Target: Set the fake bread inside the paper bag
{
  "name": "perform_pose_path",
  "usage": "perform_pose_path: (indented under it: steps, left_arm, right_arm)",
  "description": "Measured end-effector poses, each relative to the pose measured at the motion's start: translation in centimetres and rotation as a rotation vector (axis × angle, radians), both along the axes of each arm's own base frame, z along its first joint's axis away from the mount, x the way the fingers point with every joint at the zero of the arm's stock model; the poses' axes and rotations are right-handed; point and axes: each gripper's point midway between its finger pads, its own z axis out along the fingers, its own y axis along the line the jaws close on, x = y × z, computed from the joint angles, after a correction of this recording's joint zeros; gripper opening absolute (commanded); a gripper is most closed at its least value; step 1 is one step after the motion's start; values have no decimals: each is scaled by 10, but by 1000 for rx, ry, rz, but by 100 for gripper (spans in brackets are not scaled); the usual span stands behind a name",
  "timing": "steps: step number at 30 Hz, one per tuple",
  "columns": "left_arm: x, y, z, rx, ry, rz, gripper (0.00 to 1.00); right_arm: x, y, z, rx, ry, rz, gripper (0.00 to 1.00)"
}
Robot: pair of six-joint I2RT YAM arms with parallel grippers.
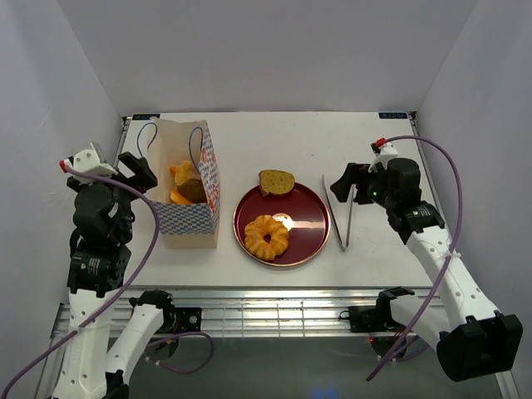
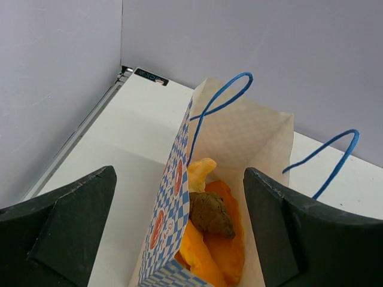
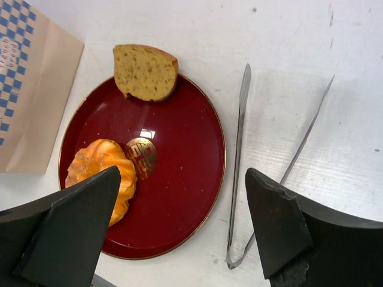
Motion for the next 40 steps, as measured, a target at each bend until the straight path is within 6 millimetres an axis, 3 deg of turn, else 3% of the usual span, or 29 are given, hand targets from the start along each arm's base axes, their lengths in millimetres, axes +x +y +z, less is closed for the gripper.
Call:
perform_pose_path:
  steps: [7,17,30,40]
  left_arm:
    - [-26,1,-22,-4,5,-17,98]
    - [-39,0,-79,-13,59,-27,98]
    - [-51,2,-69,-23,-39,-17,98]
    - [-49,0,-72,-21,-31,-25,98]
  right_arm:
    - [-19,6,47,-27,-193,-3,90]
    - [-18,-9,37,-94,-173,-96,90]
    - [-15,-20,30,-136,-159,-175,90]
    - [-18,-22,6,-159,-115,-171,90]
